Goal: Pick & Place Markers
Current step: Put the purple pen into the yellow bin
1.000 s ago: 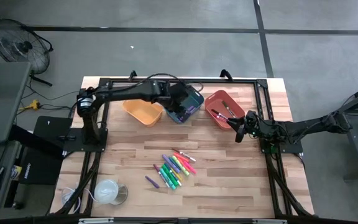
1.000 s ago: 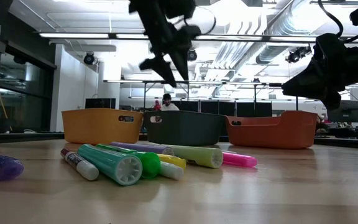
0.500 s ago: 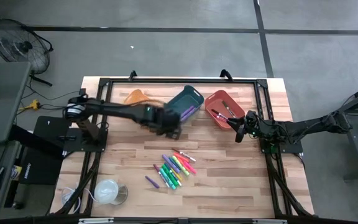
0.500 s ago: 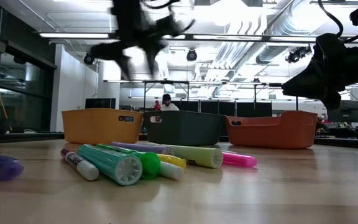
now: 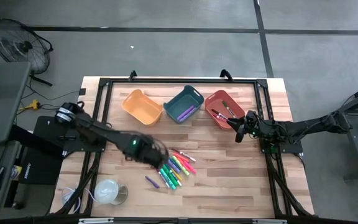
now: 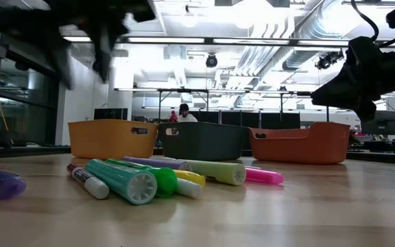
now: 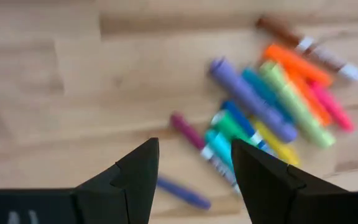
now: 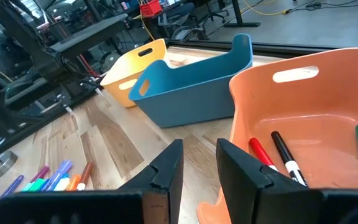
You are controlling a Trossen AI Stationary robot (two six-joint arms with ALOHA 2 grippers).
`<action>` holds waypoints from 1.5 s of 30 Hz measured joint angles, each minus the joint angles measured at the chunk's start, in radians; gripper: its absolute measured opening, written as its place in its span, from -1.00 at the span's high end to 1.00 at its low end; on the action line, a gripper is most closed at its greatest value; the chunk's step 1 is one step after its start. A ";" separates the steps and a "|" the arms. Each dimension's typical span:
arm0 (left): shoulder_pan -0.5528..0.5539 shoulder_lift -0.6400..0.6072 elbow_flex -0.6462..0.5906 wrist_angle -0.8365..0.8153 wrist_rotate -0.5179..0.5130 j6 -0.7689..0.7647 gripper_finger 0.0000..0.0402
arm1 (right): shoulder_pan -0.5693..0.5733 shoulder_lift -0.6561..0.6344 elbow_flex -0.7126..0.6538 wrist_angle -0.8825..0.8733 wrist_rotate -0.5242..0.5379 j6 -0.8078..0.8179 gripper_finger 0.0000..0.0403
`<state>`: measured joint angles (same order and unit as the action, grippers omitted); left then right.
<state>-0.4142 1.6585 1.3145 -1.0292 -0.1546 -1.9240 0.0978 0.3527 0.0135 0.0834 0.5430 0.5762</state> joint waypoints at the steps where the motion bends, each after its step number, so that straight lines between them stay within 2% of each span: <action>1: -0.019 0.009 -0.001 0.009 0.004 -0.031 0.02 | 0.000 0.000 0.000 0.000 0.000 0.000 0.58; 5: -0.065 0.029 -0.001 0.042 0.015 -0.105 0.02 | 0.000 0.000 0.000 0.001 0.000 0.000 0.58; 9: -0.093 0.066 -0.002 0.055 0.063 -0.086 0.02 | 0.000 0.001 0.000 0.002 0.000 0.000 0.58; 11: -0.097 0.082 -0.002 0.068 0.093 0.022 0.02 | 0.000 0.000 0.000 0.003 0.000 0.000 0.58; 24: -0.096 0.094 -0.002 0.060 0.201 1.111 0.02 | 0.000 0.000 0.000 0.003 0.001 0.000 0.58; 28: -0.097 0.094 -0.009 0.065 0.225 1.369 0.02 | 0.000 0.000 0.000 0.003 0.002 0.000 0.58; 33: -0.096 0.094 -0.078 0.137 0.205 1.533 0.02 | 0.000 0.000 0.000 0.003 0.002 0.000 0.58; 39: -0.098 0.094 -0.158 0.289 0.209 1.631 0.02 | 0.000 0.000 0.000 0.003 0.003 0.000 0.58; 45: -0.138 0.094 -0.193 0.332 0.192 1.753 0.02 | 0.000 0.000 0.000 0.003 0.003 0.000 0.58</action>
<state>-0.5520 1.7523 1.1210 -0.6976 0.0375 -0.1707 0.0980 0.3531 0.0135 0.0868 0.5464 0.5762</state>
